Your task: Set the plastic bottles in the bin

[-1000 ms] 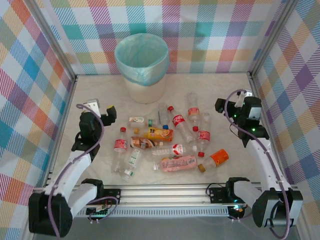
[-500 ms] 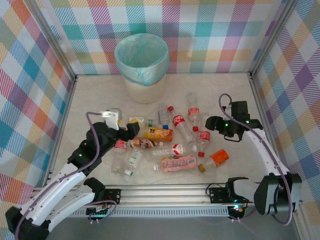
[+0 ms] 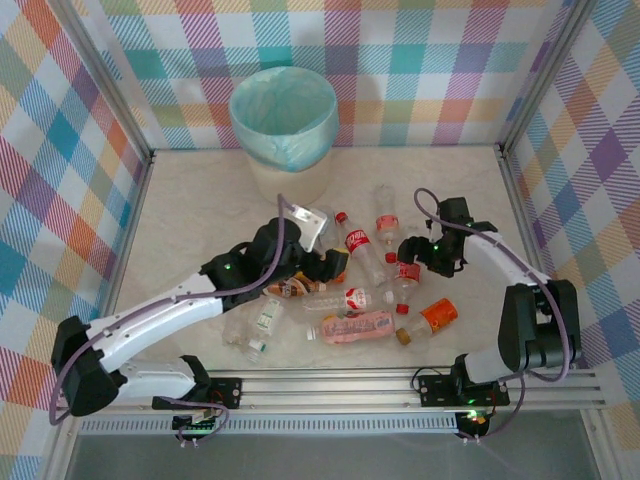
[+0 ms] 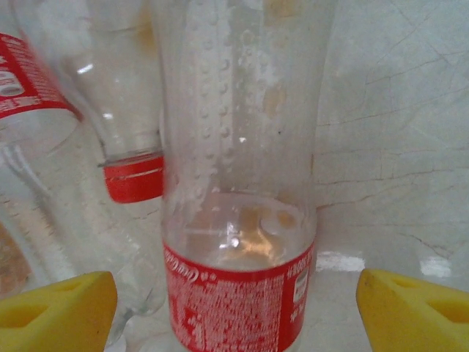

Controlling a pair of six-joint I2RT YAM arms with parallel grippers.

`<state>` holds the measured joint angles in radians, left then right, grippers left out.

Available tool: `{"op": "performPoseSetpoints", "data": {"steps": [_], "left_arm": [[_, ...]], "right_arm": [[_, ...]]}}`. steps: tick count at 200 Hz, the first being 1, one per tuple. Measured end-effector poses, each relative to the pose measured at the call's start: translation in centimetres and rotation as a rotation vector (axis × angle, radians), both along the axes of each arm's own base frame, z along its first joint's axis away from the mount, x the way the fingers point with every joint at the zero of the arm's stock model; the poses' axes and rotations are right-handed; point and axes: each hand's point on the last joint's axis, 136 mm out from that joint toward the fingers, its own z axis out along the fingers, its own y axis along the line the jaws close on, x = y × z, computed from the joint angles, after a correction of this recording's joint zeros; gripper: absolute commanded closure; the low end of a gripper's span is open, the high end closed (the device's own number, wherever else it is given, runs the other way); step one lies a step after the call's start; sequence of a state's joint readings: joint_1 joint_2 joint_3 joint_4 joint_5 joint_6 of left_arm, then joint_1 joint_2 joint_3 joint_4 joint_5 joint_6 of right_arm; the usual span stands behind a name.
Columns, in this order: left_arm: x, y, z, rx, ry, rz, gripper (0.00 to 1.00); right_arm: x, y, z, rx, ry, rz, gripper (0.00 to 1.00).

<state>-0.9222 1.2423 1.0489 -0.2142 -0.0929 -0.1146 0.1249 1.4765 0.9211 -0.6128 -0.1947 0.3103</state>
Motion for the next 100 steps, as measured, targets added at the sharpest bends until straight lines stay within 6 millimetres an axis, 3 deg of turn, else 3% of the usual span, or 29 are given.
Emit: {"op": "performPoseSetpoints", "data": {"steps": [50, 100], "left_arm": [[0.6, -2.4, 0.1, 0.012, 0.034, -0.042, 0.13], [0.7, -2.7, 0.2, 0.029, 0.050, -0.045, 0.13]], "right_arm": [[0.4, 0.0, -2.4, -0.011, 0.054, 0.003, 0.16], [0.8, -0.1, -3.9, -0.025, 0.090, 0.008, 0.20]]}}
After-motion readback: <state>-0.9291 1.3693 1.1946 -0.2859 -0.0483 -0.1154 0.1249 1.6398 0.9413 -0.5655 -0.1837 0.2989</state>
